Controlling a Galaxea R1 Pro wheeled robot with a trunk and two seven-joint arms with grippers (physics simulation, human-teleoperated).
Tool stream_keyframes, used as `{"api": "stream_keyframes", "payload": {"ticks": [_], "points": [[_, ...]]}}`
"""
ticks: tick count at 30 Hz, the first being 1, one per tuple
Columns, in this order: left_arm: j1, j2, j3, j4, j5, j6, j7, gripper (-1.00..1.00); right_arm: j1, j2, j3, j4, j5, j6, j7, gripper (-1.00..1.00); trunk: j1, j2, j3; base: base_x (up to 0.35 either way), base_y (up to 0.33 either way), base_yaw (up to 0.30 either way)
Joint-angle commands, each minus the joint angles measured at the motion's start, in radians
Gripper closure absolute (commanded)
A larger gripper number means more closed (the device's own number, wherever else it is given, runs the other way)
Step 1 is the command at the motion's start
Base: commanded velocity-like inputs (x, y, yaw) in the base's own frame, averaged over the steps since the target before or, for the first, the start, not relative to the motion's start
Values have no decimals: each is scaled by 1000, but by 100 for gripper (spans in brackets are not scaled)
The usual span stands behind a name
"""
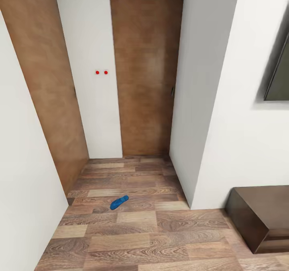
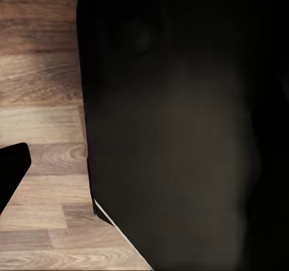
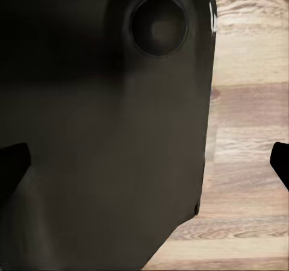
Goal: In the bedroom, move the book from the bed onto either nightstand, and place the two sandals side by side next to the bed.
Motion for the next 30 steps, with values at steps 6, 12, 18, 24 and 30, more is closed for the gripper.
{"api": "stream_keyframes", "payload": {"ticks": [6, 12, 18, 24, 30], "points": [[-25, 7, -34, -19, 34, -25, 25, -100, -9, -8, -29, -5, 5, -23, 31, -100, 0, 0, 0, 0, 0, 0], [-25, 7, -67, -19, 67, -25, 25, -100, -9, -8, -29, -5, 5, -23, 31, -100, 0, 0, 0, 0, 0, 0], [-25, 7, -84, -19, 88, -25, 25, -100, -9, -8, -29, -5, 5, -23, 31, -100, 0, 0, 0, 0, 0, 0], [-25, 7, -84, -19, 88, -25, 25, -100, -9, -8, -29, -5, 5, -23, 31, -100, 0, 0, 0, 0, 0, 0], [-25, 7, -84, -19, 88, -25, 25, -100, -9, -8, -29, -5, 5, -23, 31, -100, 0, 0, 0, 0, 0, 0]]}}
